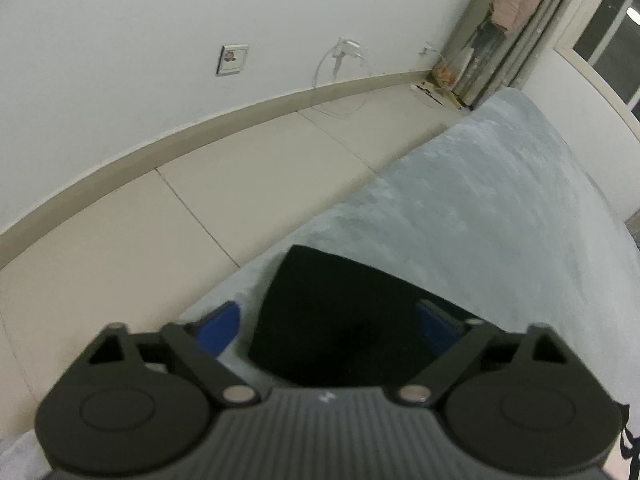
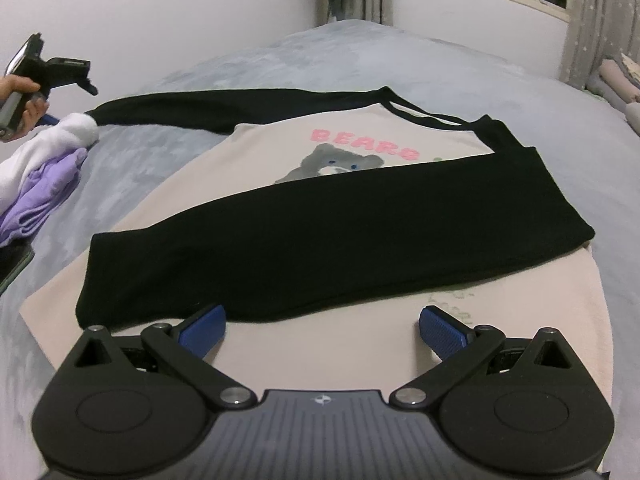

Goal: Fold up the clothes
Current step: 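Grasp the other black sleeve cuff with the left gripper and lift it, then lay the black sleeve across the shirt front with the left gripper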

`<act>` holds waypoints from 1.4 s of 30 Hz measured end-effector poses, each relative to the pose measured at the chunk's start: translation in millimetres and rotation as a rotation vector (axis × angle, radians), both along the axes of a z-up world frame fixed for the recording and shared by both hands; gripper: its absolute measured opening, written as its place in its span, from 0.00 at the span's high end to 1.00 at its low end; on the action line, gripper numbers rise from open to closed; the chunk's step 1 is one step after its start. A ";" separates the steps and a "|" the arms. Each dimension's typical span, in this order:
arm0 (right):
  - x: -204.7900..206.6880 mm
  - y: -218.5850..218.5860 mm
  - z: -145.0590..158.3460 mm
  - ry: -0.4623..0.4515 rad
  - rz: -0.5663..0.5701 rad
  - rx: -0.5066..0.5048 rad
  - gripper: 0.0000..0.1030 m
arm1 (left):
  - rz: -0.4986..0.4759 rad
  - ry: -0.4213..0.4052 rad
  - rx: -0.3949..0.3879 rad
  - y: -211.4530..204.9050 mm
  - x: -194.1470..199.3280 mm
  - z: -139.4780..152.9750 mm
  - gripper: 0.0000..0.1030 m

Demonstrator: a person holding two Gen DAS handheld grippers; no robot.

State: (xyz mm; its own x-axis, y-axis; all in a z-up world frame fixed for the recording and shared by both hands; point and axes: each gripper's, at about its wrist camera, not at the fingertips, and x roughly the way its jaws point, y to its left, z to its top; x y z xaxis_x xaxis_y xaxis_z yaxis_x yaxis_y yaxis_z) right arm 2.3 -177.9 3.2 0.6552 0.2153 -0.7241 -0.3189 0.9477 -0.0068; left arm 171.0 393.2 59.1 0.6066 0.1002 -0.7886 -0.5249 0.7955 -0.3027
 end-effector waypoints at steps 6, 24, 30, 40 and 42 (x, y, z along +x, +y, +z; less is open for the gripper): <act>-0.6 4.8 -2.0 -0.002 0.015 -0.012 0.00 | -0.036 0.039 0.107 -10.6 7.7 -8.1 0.84; -2.3 3.3 4.3 -0.015 0.014 0.008 0.00 | -0.198 -0.253 0.392 -130.7 -35.4 106.3 0.93; 2.1 -9.3 8.7 -0.017 -0.043 0.043 0.00 | -0.459 -0.462 0.348 -232.9 -78.3 152.0 0.92; 15.4 -76.5 17.9 -0.015 -0.301 0.243 0.00 | -0.911 -0.442 0.097 -412.3 -129.8 101.6 0.64; 17.4 -86.9 16.3 -0.005 -0.328 0.280 0.00 | -0.903 -0.404 0.018 -413.0 -130.0 84.0 0.64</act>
